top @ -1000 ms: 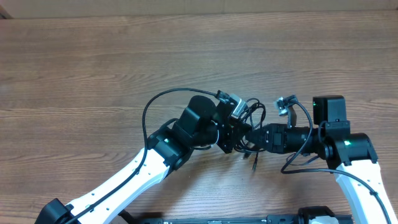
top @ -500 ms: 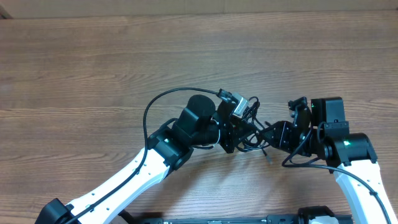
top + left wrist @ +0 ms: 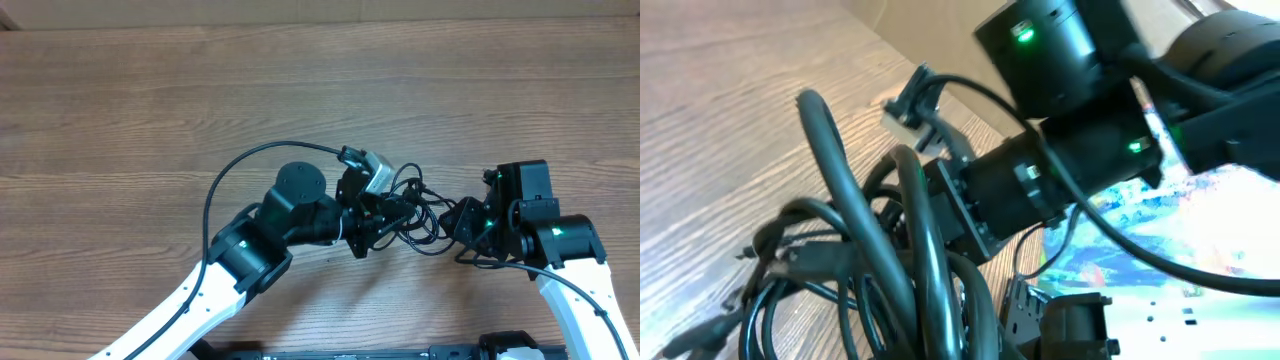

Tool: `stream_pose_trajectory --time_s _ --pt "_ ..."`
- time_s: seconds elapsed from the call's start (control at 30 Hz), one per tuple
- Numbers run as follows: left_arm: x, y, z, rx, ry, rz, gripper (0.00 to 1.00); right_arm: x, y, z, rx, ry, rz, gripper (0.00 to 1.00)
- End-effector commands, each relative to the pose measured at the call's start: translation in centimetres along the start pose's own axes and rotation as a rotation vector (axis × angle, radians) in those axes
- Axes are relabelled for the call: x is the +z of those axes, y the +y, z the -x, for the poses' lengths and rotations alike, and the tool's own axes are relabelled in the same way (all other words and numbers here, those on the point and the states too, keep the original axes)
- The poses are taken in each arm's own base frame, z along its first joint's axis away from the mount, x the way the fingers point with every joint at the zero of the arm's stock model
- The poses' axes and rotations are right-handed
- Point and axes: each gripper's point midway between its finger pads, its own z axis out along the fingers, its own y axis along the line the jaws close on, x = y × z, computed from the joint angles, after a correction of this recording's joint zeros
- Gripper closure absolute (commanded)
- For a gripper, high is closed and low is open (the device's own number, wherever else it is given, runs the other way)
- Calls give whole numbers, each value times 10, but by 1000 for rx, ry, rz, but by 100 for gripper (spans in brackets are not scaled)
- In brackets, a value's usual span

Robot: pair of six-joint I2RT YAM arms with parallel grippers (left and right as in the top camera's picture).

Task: Untangle cables

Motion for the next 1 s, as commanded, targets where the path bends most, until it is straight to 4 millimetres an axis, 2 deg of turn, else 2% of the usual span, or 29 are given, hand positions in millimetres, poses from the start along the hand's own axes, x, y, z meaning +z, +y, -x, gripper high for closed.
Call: stream_pose_trajectory --time_s 0.0,0.07,0.1,0.13,0.17,0.2,0.23,0.4,0.57,0.6,0.7,0.77,0.87,0.97 --pt "-24 -24 26 93 -87 -42 96 -3 -19 12 42 -72 -105 58" --pt "-32 -23 33 102 -113 -31 96 -5 -28 14 75 -93 -151 50" --pt "-36 -23 37 107 -127 -25 96 -4 -32 15 76 -100 -173 43" --pt "-42 -22 42 114 -146 -16 96 -3 -34 14 77 -98 -181 25" --pt "-47 -22 46 119 -161 -8 96 -3 -35 13 77 -96 -182 19" --pt "-51 -20 49 121 -172 2 96 -2 -35 12 77 -93 -183 6" --pt "-57 -16 53 121 -189 20 96 -2 -36 12 78 -91 -184 0" --pt "-65 -2 55 99 -195 66 96 -1 -31 7 79 -64 -158 0" --pt "-65 1 53 126 -188 77 96 1 6 -6 -53 28 52 0" --pt "-65 1 53 129 -188 77 96 1 8 -6 -64 29 59 0" --pt "-72 5 58 136 -205 96 96 1 -7 -2 -63 3 -20 0" --pt "-85 8 66 146 -234 109 96 0 -21 1 -53 -19 -101 0" --pt "-115 8 80 151 -299 132 96 -1 -34 3 10 -41 -171 0" --pt "-141 8 90 169 -352 160 96 -2 -37 4 66 -56 -186 0"
